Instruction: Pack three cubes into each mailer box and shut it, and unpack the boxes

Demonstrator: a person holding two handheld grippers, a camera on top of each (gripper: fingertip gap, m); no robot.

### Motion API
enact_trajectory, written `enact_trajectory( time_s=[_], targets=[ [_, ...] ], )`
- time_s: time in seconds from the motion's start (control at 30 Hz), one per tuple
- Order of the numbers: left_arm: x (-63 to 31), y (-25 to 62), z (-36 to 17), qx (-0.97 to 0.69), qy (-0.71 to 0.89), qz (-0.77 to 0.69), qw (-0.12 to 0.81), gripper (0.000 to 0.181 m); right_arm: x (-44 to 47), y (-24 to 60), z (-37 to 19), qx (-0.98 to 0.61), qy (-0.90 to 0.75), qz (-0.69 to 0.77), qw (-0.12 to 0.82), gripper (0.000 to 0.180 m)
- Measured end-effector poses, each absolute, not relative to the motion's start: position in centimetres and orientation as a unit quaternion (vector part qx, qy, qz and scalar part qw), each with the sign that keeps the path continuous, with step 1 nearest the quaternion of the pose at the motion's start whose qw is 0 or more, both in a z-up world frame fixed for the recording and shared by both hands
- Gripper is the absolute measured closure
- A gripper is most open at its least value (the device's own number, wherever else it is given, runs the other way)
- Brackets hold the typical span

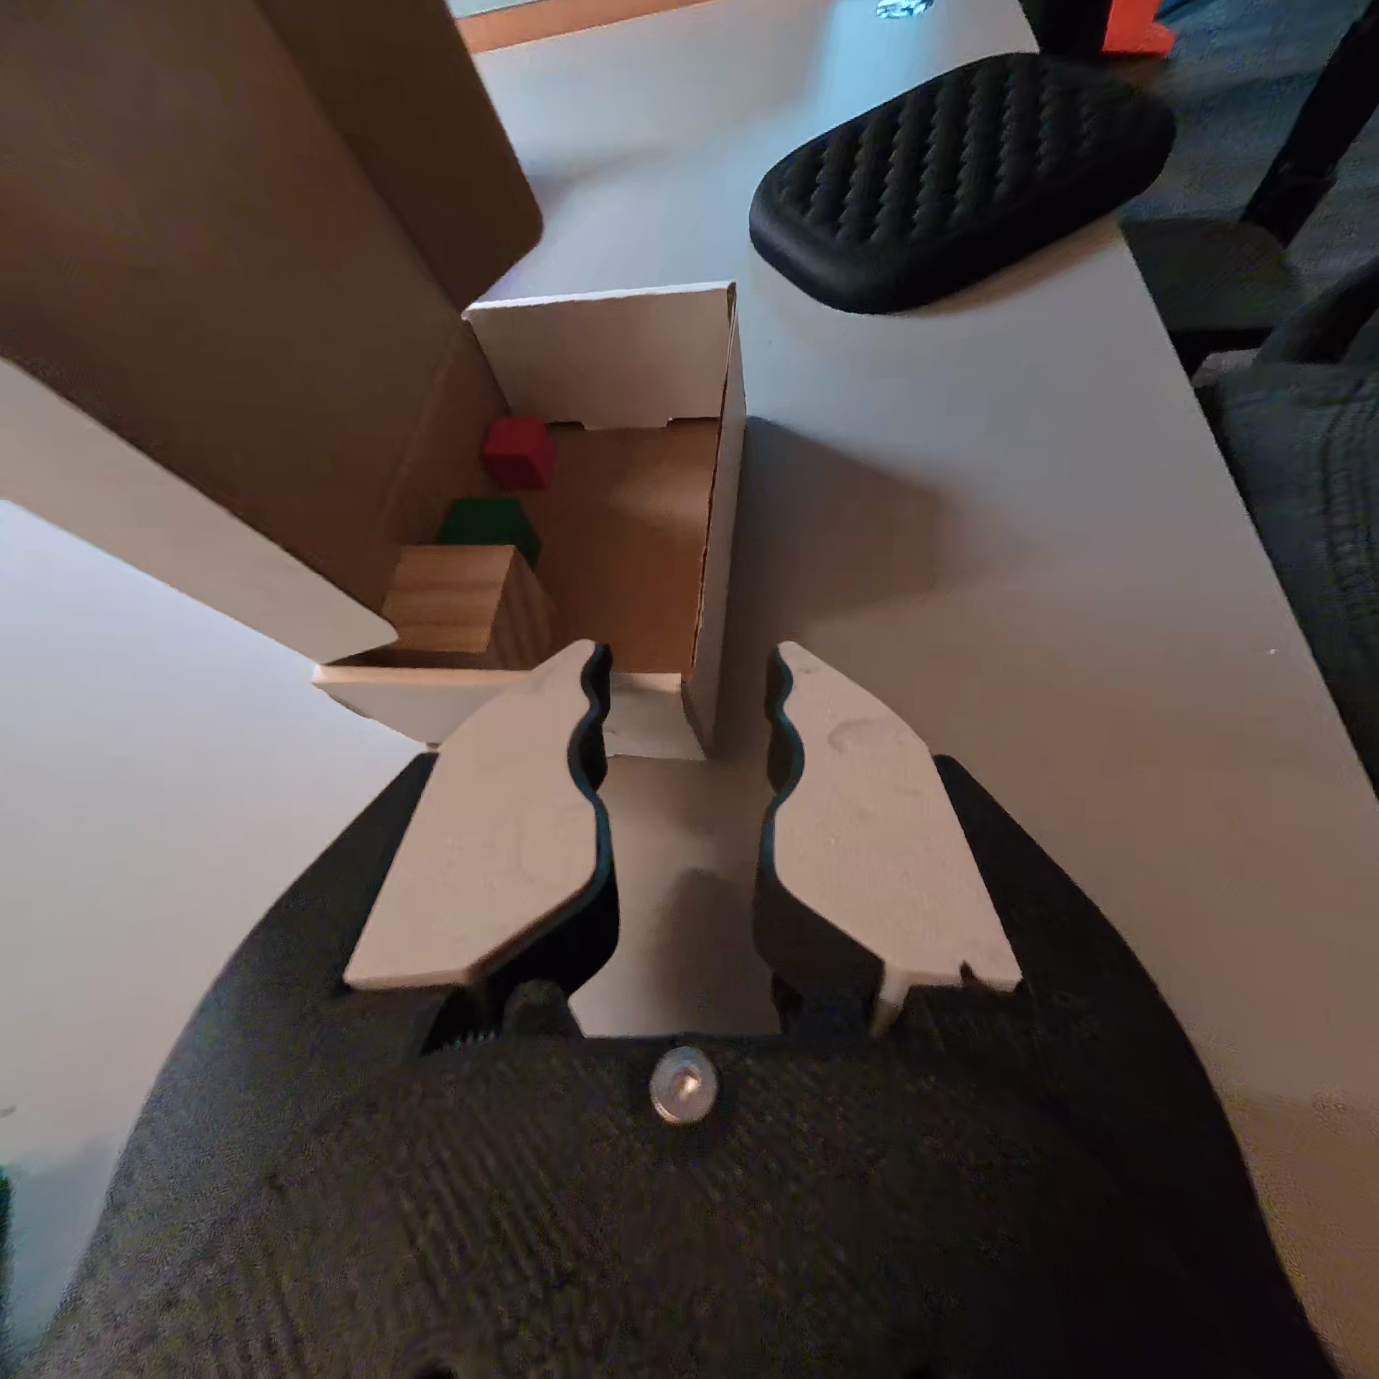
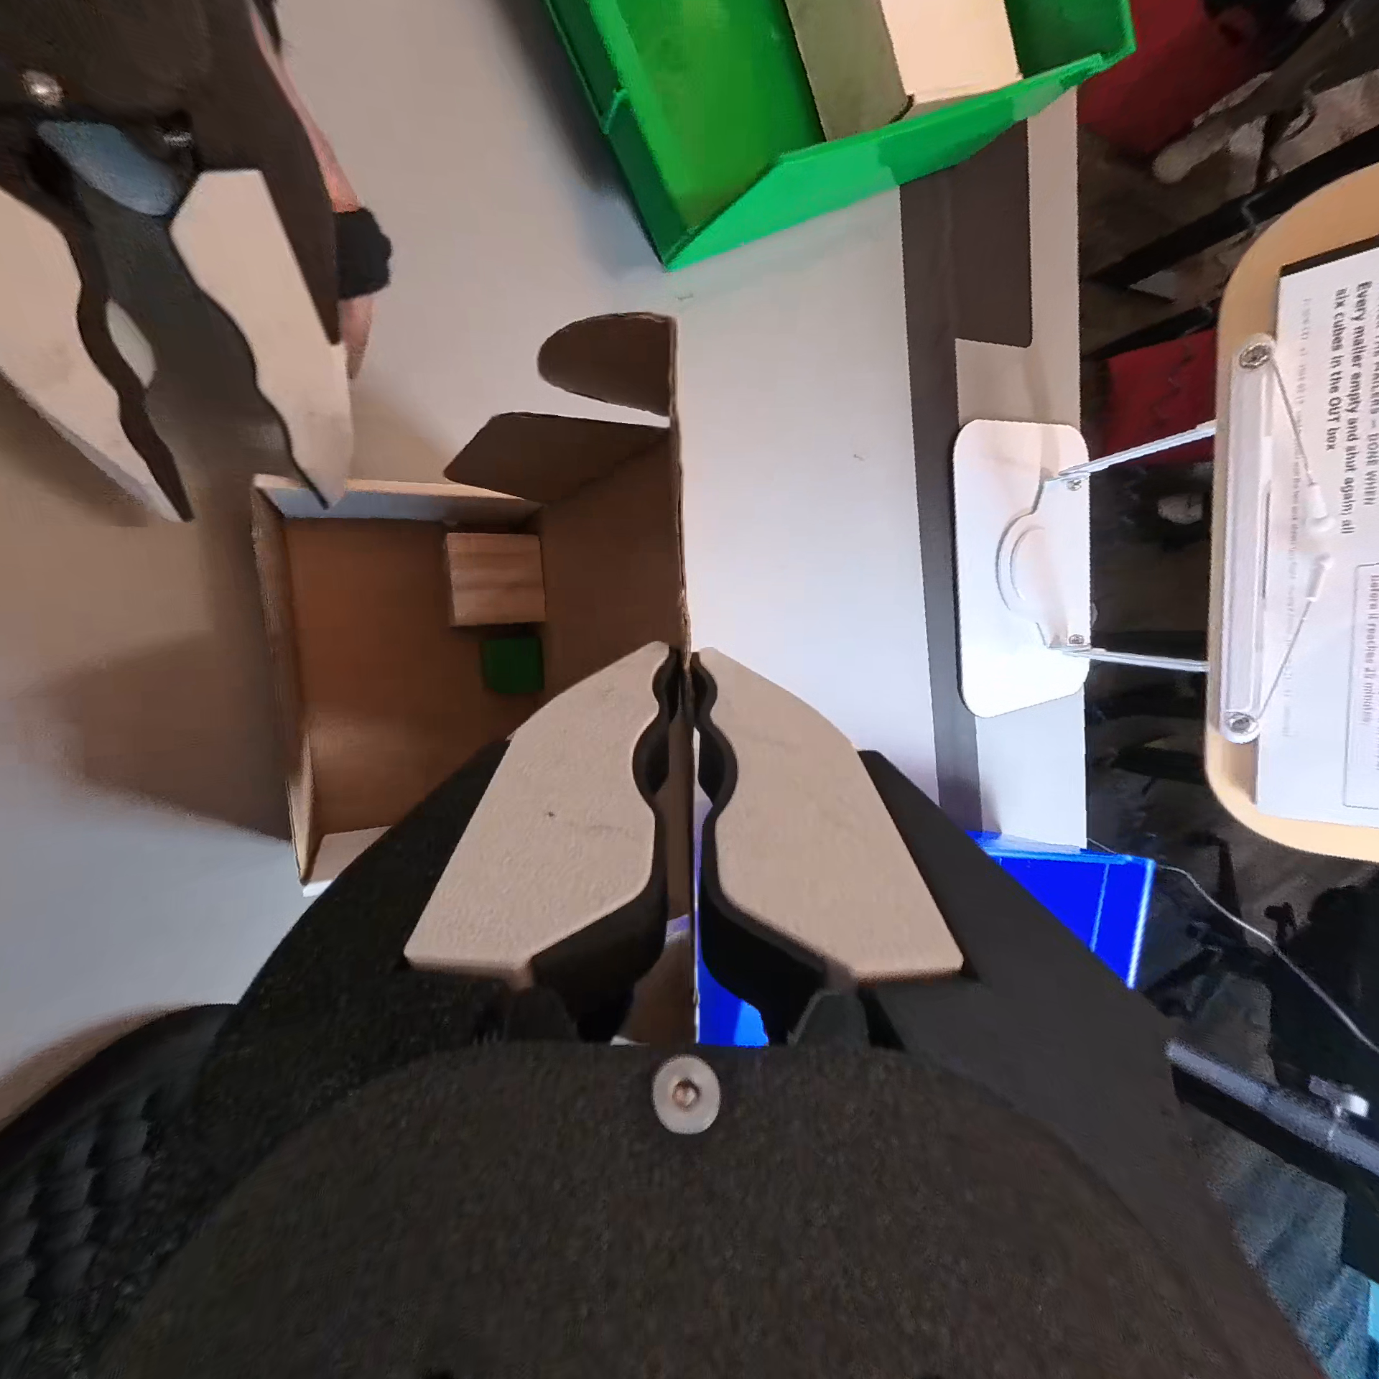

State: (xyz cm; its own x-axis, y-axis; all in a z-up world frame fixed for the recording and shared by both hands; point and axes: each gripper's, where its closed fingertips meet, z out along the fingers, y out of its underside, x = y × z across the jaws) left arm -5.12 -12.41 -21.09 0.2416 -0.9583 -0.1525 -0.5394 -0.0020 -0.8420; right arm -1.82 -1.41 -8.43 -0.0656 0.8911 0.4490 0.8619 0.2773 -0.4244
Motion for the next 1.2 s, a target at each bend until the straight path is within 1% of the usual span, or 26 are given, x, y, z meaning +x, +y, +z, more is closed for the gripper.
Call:
enact_trajectory(
  time_s=[0.07,0.17,0.4,0.53,0.63,0.73,0.9,1.03,1.1,1.2],
  targets=[
    [-5.0,-12.2,-21.2,-0.664,0.57,-0.229,0.427,0.149,-2.0,-0.4,-8.5,-0.604,-0.73,0.019,0.319,0.178],
    [-5.0,-11.9,-21.3,-0.661,0.573,-0.212,0.436,0.155,-2.3,1.9,-9.1,-0.602,-0.732,-0.002,0.319,0.177],
    [-4.9,-11.6,-21.3,-0.666,0.561,-0.212,0.445,0.158,-3.4,7.3,-13.2,-0.611,-0.729,-0.043,0.306,0.172],
    [-4.8,-11.6,-21.2,-0.671,0.547,-0.229,0.446,0.16,-4.3,9.1,-16.4,-0.614,-0.729,-0.055,0.298,0.169],
    [-4.9,-11.4,-21.1,-0.673,0.541,-0.225,0.451,0.161,-4.9,9.9,-17.5,-0.613,-0.726,-0.059,0.306,0.165],
    [-4.8,-11.3,-21.1,-0.674,0.536,-0.219,0.46,0.161,-5.6,9.9,-16.1,-0.608,-0.714,-0.048,0.343,0.161],
    [-4.6,-10.9,-21.2,-0.677,0.527,-0.215,0.467,0.157,-6.3,7.2,-9.1,-0.598,-0.665,0.044,0.444,0.157],
    [-4.8,-10.5,-20.8,-0.681,0.514,-0.214,0.476,0.141,-5.0,3.0,-5.4,-0.571,-0.649,0.093,0.494,0.154],
    [-5.1,-10.0,-20.2,-0.687,0.496,-0.211,0.488,0.135,-4.2,0.5,-4.8,-0.557,-0.652,0.11,0.503,0.152],
    [-5.5,-9.6,-19.8,-0.702,0.467,-0.215,0.493,0.122,-3.5,-3.1,-7.1,-0.563,-0.679,0.146,0.447,0.148]
  ],
)
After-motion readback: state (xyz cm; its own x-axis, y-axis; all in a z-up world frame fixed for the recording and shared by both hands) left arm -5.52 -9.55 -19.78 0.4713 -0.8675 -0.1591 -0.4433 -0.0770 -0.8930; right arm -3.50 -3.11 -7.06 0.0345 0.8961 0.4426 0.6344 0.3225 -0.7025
